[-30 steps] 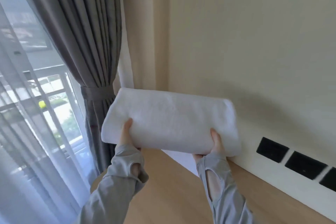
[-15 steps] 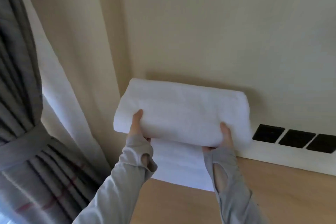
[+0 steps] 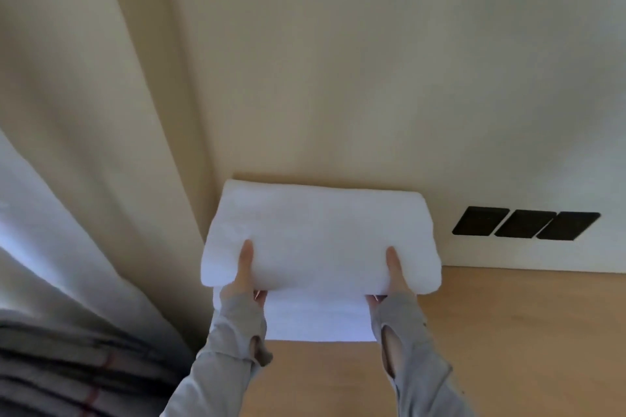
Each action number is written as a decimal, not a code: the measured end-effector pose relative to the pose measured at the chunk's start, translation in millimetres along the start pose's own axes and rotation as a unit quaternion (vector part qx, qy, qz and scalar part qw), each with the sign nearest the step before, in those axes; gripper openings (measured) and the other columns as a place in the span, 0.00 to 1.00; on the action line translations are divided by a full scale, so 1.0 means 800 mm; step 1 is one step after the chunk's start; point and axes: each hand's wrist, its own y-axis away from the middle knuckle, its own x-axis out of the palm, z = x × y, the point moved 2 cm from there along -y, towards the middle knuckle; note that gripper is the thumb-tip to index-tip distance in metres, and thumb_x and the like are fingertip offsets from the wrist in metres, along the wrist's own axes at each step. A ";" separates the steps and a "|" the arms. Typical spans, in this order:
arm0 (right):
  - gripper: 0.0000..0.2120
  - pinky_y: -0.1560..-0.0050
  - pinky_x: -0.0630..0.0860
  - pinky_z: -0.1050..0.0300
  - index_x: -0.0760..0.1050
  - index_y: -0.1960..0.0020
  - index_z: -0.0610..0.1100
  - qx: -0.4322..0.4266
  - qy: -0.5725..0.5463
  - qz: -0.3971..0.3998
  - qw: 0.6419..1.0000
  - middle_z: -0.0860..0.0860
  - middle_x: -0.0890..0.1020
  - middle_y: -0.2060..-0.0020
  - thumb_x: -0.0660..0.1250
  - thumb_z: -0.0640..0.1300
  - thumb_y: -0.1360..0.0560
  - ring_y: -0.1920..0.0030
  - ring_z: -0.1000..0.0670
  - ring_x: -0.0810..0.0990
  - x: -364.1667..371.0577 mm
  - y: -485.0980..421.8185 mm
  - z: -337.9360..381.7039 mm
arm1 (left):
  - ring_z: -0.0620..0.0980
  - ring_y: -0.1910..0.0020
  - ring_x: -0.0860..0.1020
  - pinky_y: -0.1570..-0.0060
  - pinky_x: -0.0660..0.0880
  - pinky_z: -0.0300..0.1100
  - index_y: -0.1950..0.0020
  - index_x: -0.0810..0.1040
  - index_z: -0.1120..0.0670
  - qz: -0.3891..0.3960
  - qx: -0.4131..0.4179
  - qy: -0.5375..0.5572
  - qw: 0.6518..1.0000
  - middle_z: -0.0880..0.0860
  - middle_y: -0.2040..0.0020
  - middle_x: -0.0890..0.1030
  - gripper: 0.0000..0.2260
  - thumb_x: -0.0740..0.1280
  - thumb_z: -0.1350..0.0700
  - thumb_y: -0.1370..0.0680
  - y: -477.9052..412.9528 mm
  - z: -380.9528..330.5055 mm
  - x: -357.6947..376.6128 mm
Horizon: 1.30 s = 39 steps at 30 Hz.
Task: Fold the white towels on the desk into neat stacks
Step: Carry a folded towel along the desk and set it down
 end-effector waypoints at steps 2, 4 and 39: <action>0.44 0.39 0.74 0.45 0.60 0.29 0.44 -0.032 0.031 -0.034 0.998 0.43 0.71 0.35 0.77 0.53 0.37 0.37 0.40 0.72 -0.010 0.001 0.010 | 0.58 0.41 0.73 0.41 0.74 0.50 0.28 0.61 0.58 -0.056 0.051 -0.117 0.990 0.58 0.34 0.71 0.43 0.77 0.46 0.36 0.000 -0.018 -0.014; 0.50 0.35 0.69 0.43 0.55 0.27 0.46 -0.099 0.155 -0.093 0.979 0.43 0.68 0.33 0.80 0.52 0.40 0.34 0.40 0.69 -0.026 0.001 0.031 | 0.60 0.36 0.70 0.37 0.70 0.53 0.26 0.56 0.55 -0.097 0.133 -0.223 0.961 0.58 0.31 0.67 0.46 0.77 0.46 0.36 0.000 -0.044 -0.030; 0.27 0.29 0.32 0.61 0.43 0.23 0.43 -0.517 0.747 0.069 0.412 0.50 0.45 0.23 0.45 0.52 0.19 0.24 0.53 0.42 0.030 -0.040 0.078 | 0.41 0.26 0.37 0.26 0.39 0.43 0.28 0.32 0.44 0.109 0.448 -0.770 0.441 0.41 0.26 0.34 0.25 0.40 0.41 0.21 -0.035 -0.059 0.045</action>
